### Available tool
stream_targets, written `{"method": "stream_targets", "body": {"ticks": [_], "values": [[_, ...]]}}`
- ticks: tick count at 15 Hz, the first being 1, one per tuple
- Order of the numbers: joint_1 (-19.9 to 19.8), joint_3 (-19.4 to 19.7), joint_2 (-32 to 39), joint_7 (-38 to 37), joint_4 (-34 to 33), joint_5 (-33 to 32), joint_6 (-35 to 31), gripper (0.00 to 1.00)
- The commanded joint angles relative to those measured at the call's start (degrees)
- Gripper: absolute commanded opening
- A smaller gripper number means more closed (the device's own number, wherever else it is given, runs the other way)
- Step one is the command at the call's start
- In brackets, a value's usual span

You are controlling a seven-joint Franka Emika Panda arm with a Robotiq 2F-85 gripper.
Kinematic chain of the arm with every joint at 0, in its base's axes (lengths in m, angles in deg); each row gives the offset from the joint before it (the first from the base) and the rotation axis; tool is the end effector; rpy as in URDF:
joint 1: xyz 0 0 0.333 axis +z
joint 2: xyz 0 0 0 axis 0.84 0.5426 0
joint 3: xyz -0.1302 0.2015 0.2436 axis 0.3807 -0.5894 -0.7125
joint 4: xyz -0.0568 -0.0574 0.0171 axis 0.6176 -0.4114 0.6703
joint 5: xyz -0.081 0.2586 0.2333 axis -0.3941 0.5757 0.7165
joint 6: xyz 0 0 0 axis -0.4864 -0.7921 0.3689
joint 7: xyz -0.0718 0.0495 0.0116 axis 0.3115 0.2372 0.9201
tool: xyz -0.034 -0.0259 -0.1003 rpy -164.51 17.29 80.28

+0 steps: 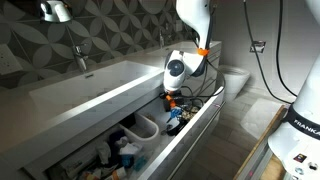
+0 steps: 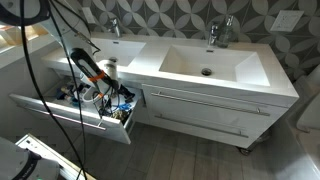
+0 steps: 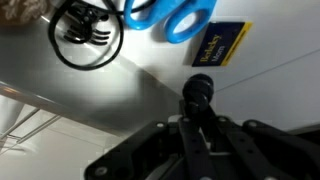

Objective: Put the black thing into the drawer

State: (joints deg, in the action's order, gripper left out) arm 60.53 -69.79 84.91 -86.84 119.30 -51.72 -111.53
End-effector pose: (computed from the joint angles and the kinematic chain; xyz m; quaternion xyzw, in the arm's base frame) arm 0.4960 0.0369 0.1039 0.9146 -0.2556 0.3022 0.0823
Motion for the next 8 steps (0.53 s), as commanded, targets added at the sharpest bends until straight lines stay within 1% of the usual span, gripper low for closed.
{"method": "stream_targets", "body": {"ticks": [1, 2, 3, 4, 5, 6, 7, 8], "values": [[-2.7, -3.15, 1.19, -2.8, -0.4, -3.6, 4.2, 0.05], [-2.55, -3.13, 1.48, -4.11, -0.51, -4.84, 4.87, 0.05], [-6.96, -7.4, 1.44, 0.16, -0.83, -3.31, 6.98, 0.05], [-4.15, -4.7, 2.04, -3.23, -0.82, -5.11, 6.8, 0.05], [-4.42, -4.9, 2.29, -3.25, -0.87, -5.24, 7.23, 0.05], [-6.91, -7.21, 2.45, -0.96, -1.03, -4.52, 8.53, 0.05], [-6.19, -6.44, 2.81, -1.94, -1.1, -5.06, 8.58, 0.05], [-9.18, -9.35, 3.04, -0.62, -0.92, -5.21, 10.31, 0.05]]}}
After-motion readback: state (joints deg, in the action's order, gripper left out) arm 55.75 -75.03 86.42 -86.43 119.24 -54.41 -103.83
